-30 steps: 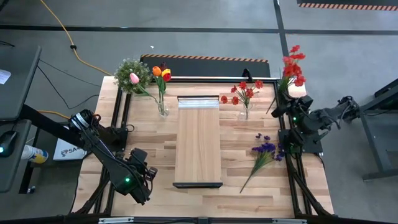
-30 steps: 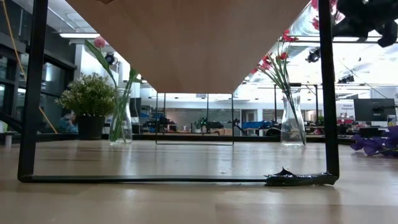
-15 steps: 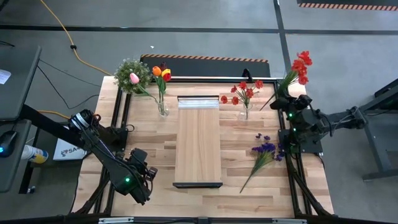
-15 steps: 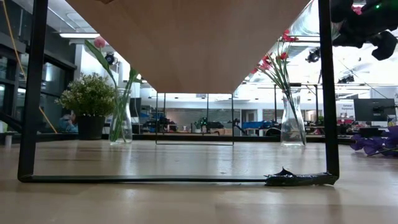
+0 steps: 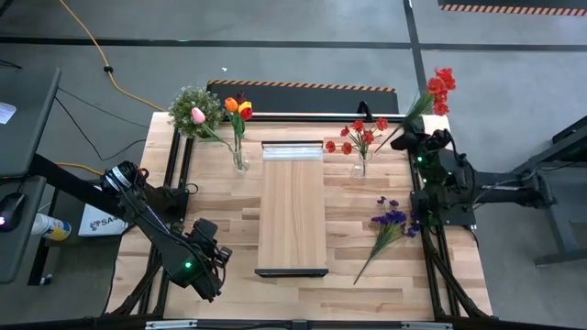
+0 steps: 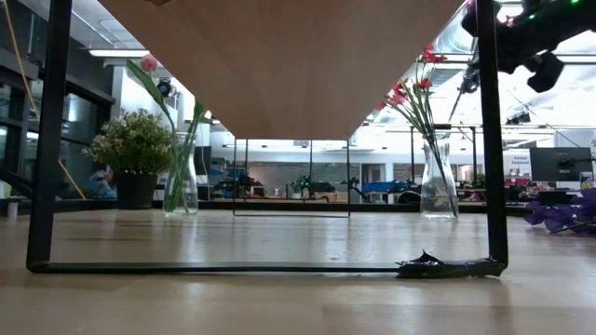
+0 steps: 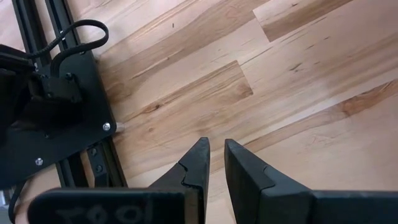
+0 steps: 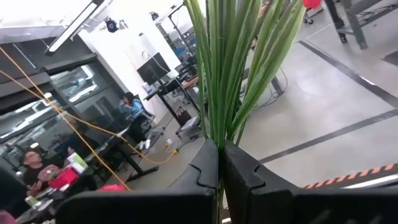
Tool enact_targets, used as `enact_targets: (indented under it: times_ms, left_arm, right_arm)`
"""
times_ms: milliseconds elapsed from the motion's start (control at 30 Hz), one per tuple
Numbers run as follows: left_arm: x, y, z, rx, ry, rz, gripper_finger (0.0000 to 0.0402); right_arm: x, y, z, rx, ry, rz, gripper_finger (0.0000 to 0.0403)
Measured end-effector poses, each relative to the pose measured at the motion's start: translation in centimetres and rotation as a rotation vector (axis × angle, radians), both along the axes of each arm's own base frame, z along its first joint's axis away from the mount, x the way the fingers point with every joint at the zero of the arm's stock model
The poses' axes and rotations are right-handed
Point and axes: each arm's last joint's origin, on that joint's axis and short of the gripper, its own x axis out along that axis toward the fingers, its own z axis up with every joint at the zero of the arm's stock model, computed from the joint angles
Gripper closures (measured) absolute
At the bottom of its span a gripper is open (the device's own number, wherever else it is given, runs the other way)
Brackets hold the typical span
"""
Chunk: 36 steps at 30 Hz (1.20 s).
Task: Pick and place flowers into a vace then onto a shelf
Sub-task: Put the orange flowers into the right transparent vase
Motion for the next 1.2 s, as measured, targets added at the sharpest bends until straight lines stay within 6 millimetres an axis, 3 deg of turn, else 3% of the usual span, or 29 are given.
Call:
enact_targets:
  times_ms: [467,1200]
  left_arm:
    - [0.2,-0.2,-0.1,-0.021,-0.018,0.001,0.0316]
    - [0.2,-0.2,-0.1,-0.02,-0.017,0.002,0.0316]
  right_arm:
    - [2.3,-3.0,-0.7,-0.029,0.073,0.092,0.0403]
    - [1.0,-2.3,-0.8,-0.028,0.155,0.21,0.0403]
